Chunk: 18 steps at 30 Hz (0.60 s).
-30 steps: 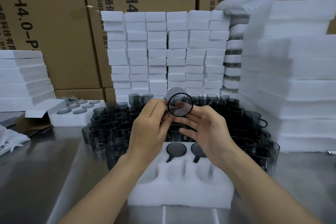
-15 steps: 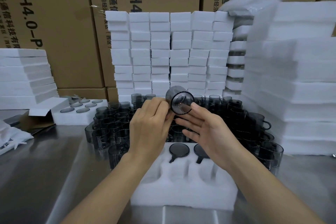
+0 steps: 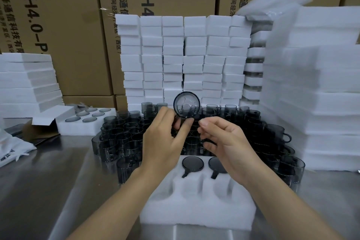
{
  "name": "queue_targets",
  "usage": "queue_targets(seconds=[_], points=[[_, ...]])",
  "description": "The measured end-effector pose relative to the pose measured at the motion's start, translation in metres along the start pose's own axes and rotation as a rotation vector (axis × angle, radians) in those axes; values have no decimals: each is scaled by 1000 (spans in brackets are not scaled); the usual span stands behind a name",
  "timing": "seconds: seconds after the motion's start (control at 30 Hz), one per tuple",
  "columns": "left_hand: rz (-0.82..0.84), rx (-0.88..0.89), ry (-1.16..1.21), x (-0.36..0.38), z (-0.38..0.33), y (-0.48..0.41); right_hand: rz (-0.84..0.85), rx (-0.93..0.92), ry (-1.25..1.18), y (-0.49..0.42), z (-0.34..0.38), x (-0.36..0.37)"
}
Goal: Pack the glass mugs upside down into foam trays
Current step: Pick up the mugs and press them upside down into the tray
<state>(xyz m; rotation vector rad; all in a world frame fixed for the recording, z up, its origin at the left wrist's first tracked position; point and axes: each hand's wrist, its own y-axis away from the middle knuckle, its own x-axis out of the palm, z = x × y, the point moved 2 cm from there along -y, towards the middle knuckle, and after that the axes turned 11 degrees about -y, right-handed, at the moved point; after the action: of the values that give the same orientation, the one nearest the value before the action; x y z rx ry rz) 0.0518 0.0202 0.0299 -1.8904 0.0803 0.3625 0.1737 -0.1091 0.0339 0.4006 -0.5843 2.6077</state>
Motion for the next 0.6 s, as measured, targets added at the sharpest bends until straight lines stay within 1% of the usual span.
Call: queue_targets(seconds=[0.13,0.2,0.23,0.3,0.37,0.43,0.5,0.6], points=[[62,-144,176,1,0,-1,-68,-64,19,-2,0,-3],[99,-217,288,0,-1,-3,-138,-124,97,-4,0,-7],[142,-263,367,-1,0,-5,-164,-159,137,-5,-1,-10],[279,-350,497,-2,2,-10,-158,-204,188,-7,-1,-12],[428,-416,553,-3,4,-13,-105,-182,189,-8,-1,-13],[591,-478,621,-3,6,-14,-50,-122,190,-8,-3,-12],[733,-525,664,-4,9,-13,-37,-49,188,-9,-6,-12],[849,-579,717,-6,12,-13,-28,21,176,-10,-9,-12]])
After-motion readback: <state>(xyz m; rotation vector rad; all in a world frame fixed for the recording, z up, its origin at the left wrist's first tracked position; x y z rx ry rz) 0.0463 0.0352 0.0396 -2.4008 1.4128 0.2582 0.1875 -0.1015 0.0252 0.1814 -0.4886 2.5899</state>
